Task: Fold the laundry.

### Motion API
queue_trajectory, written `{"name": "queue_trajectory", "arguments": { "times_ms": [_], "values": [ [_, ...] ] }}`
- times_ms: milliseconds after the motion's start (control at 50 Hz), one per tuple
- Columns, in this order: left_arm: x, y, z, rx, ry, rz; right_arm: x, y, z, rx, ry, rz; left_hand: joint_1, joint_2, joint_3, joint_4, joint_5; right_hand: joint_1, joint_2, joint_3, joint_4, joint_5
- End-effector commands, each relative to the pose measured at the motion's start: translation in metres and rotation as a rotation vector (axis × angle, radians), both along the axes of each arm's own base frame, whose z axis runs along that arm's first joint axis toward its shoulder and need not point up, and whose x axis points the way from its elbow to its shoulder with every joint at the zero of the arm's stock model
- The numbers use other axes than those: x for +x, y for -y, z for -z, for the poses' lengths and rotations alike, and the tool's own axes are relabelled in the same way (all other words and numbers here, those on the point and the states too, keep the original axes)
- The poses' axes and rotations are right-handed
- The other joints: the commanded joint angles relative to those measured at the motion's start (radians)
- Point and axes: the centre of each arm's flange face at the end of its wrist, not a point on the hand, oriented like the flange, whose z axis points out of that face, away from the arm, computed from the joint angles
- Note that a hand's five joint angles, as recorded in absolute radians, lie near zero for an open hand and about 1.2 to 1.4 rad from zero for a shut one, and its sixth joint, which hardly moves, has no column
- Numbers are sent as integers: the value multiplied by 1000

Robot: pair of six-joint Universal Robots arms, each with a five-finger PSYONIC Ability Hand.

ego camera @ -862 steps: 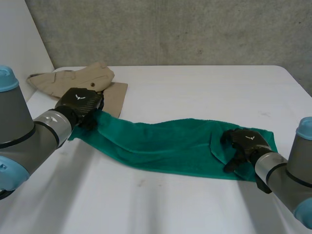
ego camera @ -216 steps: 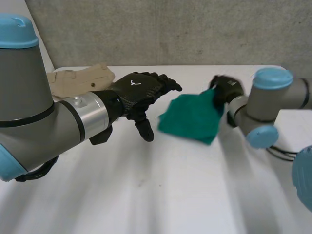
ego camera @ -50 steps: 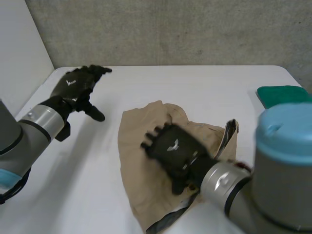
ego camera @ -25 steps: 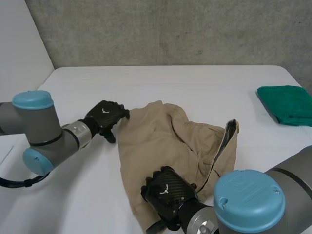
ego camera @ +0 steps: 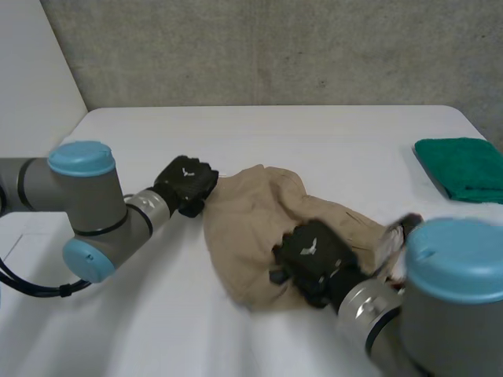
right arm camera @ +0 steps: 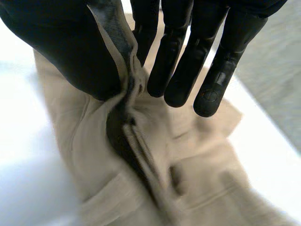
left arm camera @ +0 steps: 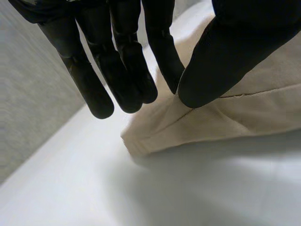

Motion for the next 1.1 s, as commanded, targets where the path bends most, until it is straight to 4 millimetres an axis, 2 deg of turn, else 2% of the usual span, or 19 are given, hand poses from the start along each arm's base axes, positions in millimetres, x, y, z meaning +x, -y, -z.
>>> {"name": "queue_trajectory", "arguments": {
  "times_ms": [20,160,240,280,320,440,520,600,660,700,740,780,820,900,940,1020,1040,1080,1100],
  "values": [
    [4,-23,-72,-116,-66,-41,-20,33,-70,-172,130,102,256,202,209,198,236,432,219,218,210,239],
    [19,-62,-167,-260,-257,-113,-34,68,-129,-256,238,167,256,202,209,198,236,432,219,218,210,239],
    [26,-90,-208,-304,-377,-115,-45,86,-161,-284,307,223,256,202,209,198,236,432,219,218,210,239],
    [29,-99,-217,-306,-404,-121,-49,92,-172,-285,310,242,256,202,209,198,236,432,219,218,210,239],
    [32,-105,-217,-291,-404,-131,-49,96,-173,-268,300,247,256,202,209,198,236,432,219,218,210,239],
    [22,-99,-196,-232,-369,-128,-35,124,-141,-107,227,225,256,202,209,198,236,432,219,218,210,239],
    [8,-76,-166,-167,-326,-137,-27,136,-130,-84,213,218,256,202,209,198,236,432,219,218,210,239],
    [-6,-34,-148,-166,-320,-182,-17,161,-123,-118,252,228,256,202,209,198,236,432,219,218,210,239],
    [-17,-16,-158,-232,-363,-182,-11,182,-130,-196,329,254,256,202,209,198,236,432,219,218,210,239],
    [-25,0,-179,-329,-429,-183,-8,194,-140,-260,395,274,256,202,209,198,236,432,219,218,210,239],
    [-28,7,-196,-397,-475,-183,-6,210,-162,-379,516,289,256,202,209,198,236,432,219,218,210,239],
    [-24,15,-225,-508,-562,-216,-5,216,-177,-450,589,289,256,202,209,198,236,432,219,218,210,239],
    [-24,15,-242,-569,-611,-236,-5,220,-200,-554,672,288,256,202,209,198,236,432,219,218,210,239],
    [-26,3,-262,-625,-669,-237,-8,218,-210,-569,684,303,256,202,209,198,236,432,219,218,210,239],
    [-29,-8,-256,-592,-658,-220,-9,216,-205,-526,659,312,256,202,209,198,236,313,100,100,91,120],
    [-30,-26,-224,-506,-586,-181,-14,201,-187,-370,575,341,256,202,209,198,236,-156,-369,-370,-378,-349],
    [-29,-30,-221,-499,-578,-171,-17,193,-176,-294,528,359,256,202,209,198,236,-311,-524,-525,-533,-504],
    [-28,-37,-206,-466,-549,-149,-19,186,-163,-212,486,371,256,202,209,198,236,-401,-613,-614,-623,-593],
    [-27,-39,-202,-458,-541,-144,-21,179,-148,-133,448,388,256,202,209,198,236,-459,-672,-673,-681,-652]
  ]
}}
